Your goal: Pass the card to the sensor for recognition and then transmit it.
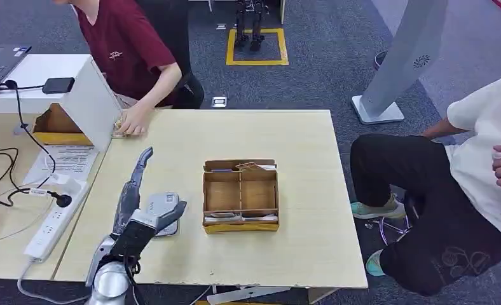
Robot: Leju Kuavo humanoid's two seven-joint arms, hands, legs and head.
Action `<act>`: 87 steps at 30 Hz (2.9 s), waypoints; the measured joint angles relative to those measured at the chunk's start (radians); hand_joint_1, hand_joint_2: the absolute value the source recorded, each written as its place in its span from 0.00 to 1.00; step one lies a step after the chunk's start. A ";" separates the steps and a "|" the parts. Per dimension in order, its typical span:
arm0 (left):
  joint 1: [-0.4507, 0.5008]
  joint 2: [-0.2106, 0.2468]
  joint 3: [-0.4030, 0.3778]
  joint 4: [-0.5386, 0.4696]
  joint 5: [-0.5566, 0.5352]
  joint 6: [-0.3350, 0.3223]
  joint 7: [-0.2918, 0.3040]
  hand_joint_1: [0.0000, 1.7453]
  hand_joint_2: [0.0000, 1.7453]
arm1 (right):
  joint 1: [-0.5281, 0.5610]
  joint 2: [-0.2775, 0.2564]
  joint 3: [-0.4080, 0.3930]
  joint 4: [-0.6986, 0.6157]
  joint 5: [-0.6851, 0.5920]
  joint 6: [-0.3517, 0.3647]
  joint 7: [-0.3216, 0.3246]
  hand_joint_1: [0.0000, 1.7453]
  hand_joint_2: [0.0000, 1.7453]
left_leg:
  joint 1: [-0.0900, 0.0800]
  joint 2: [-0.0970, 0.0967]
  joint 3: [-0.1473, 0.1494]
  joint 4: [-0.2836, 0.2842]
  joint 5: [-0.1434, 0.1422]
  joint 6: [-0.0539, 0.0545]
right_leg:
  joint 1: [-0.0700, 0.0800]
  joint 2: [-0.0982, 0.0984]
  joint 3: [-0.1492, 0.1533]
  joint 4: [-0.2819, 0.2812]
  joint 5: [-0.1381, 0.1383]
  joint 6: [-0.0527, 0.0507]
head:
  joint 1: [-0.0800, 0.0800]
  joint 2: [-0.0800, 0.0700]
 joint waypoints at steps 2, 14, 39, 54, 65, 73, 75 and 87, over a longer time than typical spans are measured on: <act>0.026 0.033 -0.064 -0.032 -0.072 0.049 0.000 0.00 1.00 | 0.000 0.000 -0.010 0.000 0.000 -0.001 0.002 0.00 1.00 | 0.000 0.000 0.000 0.000 0.000 0.000 | 0.000 0.000 0.000 0.000 0.000 0.000 | 0.000 0.000; 0.021 0.174 -0.402 -0.011 -0.748 0.411 0.388 0.00 1.00 | -0.002 0.000 -0.032 0.000 0.005 -0.006 -0.010 0.00 1.00 | 0.000 0.000 0.000 0.000 0.000 0.000 | 0.000 0.000 0.000 0.000 0.000 0.000 | 0.000 0.000; -0.072 0.159 -0.513 0.301 -0.750 0.433 0.427 0.00 1.00 | -0.004 0.000 -0.033 0.000 0.005 -0.001 -0.012 0.00 1.00 | 0.000 0.000 -0.001 0.000 0.000 0.000 | 0.000 0.000 0.000 0.000 0.000 0.000 | 0.000 0.000; -0.070 0.090 -0.439 0.312 -0.724 0.416 0.410 0.00 1.00 | -0.004 0.000 -0.033 0.000 0.005 -0.001 -0.011 0.00 1.00 | 0.000 0.000 -0.001 0.000 0.000 0.000 | 0.000 0.000 0.000 0.000 0.000 0.000 | 0.000 0.000; -0.071 0.063 -0.377 0.330 -0.720 0.389 0.411 0.00 1.00 | -0.007 0.000 -0.032 0.000 0.005 0.001 -0.008 0.00 1.00 | 0.000 0.000 -0.001 0.000 0.000 0.000 | 0.000 0.000 0.000 0.000 0.000 0.000 | 0.000 0.000; -0.072 0.048 -0.351 0.345 -0.713 0.383 0.405 0.00 1.00 | -0.008 0.000 -0.030 0.000 0.005 0.003 -0.008 0.00 1.00 | 0.000 0.000 -0.001 0.000 0.000 0.000 | 0.000 0.000 0.000 0.000 0.000 0.000 | 0.000 0.000; -0.076 0.047 -0.345 0.351 -0.717 0.383 0.404 0.00 1.00 | -0.009 0.000 -0.030 0.000 0.005 0.005 -0.010 0.00 1.00 | 0.000 0.000 -0.001 0.000 0.000 0.000 | 0.000 0.000 0.000 0.000 0.000 0.000 | 0.000 0.000; -0.085 0.023 -0.318 0.366 -0.704 0.389 0.393 0.00 1.00 | -0.012 0.000 -0.014 0.000 0.005 0.006 -0.008 0.00 1.00 | 0.000 0.000 -0.001 0.000 0.000 0.000 | 0.000 0.000 0.000 0.000 0.000 0.000 | 0.000 0.000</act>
